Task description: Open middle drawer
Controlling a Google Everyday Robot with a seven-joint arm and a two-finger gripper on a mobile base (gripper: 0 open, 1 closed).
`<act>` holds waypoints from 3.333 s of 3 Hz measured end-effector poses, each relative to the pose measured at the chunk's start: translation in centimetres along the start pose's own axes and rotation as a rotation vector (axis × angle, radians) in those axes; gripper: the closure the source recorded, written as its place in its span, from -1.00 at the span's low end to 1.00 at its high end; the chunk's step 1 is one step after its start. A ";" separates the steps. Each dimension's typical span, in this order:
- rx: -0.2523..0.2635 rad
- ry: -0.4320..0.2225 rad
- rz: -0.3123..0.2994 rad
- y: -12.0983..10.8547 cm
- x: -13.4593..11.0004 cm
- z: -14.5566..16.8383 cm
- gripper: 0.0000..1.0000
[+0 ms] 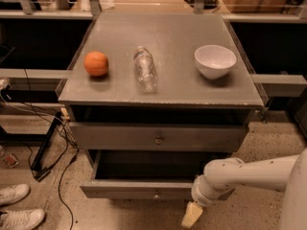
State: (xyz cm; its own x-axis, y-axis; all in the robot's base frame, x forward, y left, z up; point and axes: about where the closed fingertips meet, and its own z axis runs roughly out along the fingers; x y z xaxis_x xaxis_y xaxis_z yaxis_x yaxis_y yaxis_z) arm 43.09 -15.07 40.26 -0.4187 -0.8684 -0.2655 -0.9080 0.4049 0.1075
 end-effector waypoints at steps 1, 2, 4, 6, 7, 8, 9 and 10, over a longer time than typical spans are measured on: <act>0.000 0.000 0.000 -0.2 -0.1 -0.2 -1.00; 0.000 0.000 0.000 -0.4 -0.3 -0.3 -1.00; -0.006 0.005 0.012 0.0 0.3 -0.4 -1.00; -0.006 0.003 0.014 -0.4 0.0 -0.5 -1.00; -0.004 -0.012 0.047 -0.2 -0.1 -1.1 -1.00; -0.007 -0.008 0.046 -0.2 -0.2 -0.9 -1.00; -0.018 0.002 0.063 0.5 0.9 -0.9 -1.00; -0.018 0.001 0.063 0.1 0.7 -1.1 -1.00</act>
Offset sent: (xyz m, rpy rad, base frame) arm -0.2429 -0.1273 -0.0016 -0.0344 0.2638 -0.2122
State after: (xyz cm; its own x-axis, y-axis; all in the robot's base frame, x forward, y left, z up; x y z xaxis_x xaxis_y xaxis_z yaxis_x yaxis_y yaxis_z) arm 42.72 -15.93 41.17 -0.4752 -0.8417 -0.2562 -0.8799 0.4539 0.1408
